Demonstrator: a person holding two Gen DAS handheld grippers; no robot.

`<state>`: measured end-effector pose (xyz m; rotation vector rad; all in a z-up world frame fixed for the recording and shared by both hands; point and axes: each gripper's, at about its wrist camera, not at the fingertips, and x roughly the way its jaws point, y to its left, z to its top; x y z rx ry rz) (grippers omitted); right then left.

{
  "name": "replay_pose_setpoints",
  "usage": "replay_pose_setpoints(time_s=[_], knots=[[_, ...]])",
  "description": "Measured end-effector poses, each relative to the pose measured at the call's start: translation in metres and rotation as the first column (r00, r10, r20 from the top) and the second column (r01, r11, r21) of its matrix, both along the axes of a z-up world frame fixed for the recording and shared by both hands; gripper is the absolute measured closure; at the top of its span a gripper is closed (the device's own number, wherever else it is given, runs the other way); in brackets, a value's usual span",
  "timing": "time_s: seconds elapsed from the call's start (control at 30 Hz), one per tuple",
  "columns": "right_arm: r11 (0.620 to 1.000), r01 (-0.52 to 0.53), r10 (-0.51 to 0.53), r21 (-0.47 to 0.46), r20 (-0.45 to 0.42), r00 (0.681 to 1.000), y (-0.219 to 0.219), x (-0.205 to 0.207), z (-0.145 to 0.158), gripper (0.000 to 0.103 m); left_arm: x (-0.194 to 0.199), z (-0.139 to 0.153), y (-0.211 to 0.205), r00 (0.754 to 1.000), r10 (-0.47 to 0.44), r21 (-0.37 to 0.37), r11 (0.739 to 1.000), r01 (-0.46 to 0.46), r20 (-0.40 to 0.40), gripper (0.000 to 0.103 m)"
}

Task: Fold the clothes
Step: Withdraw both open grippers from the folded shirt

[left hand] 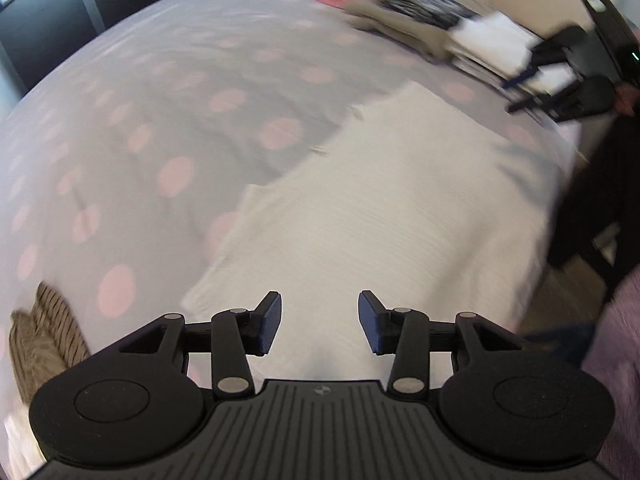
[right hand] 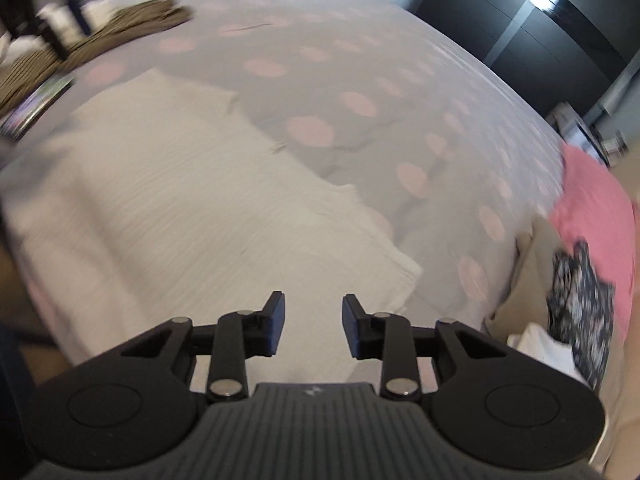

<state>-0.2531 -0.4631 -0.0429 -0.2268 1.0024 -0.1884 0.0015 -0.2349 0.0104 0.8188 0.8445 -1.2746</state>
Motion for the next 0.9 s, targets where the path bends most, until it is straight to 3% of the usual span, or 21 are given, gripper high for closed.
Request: replay_pose_setpoints(time_s=[0.17, 0.27, 0.33, 0.6, 0.73, 0.9], knots=[[0.973, 0.205, -0.209, 0.106, 0.029, 0.978, -0.033, 0.021, -0.009, 0.062, 0.030, -0.015, -0.003, 0.967, 0.248, -0.039, 0.969, -0.246, 0.061, 0.062], [0.937, 0.311, -0.320, 0.161, 0.037, 0.947, -0.054, 0.030, -0.016, 0.059, 0.047, -0.022, -0.003, 0.940, 0.337, -0.049, 0.941, -0.334, 0.053, 0.062], [0.905, 0.379, -0.393, 0.193, 0.040, 0.919, -0.069, 0.035, -0.020, 0.052, 0.057, -0.023, -0.001, 0.923, 0.378, -0.051, 0.925, -0.376, 0.064, 0.063], [0.733, 0.588, -0.610, 0.342, -0.053, 0.791, -0.131, 0.041, -0.057, 0.051, 0.089, -0.036, 0.002, 0.864, 0.503, -0.073, 0.863, -0.501, 0.018, 0.062], [0.681, 0.609, -0.639, 0.406, -0.075, 0.765, -0.148, 0.043, -0.069, 0.047, 0.094, -0.059, -0.005, 0.860, 0.509, -0.042, 0.859, -0.510, -0.026, 0.063], [0.611, 0.638, -0.686, 0.469, -0.089, 0.722, -0.167, 0.044, -0.079, 0.044, 0.087, -0.084, -0.018, 0.882, 0.471, 0.020, 0.882, -0.471, 0.002, 0.063]])
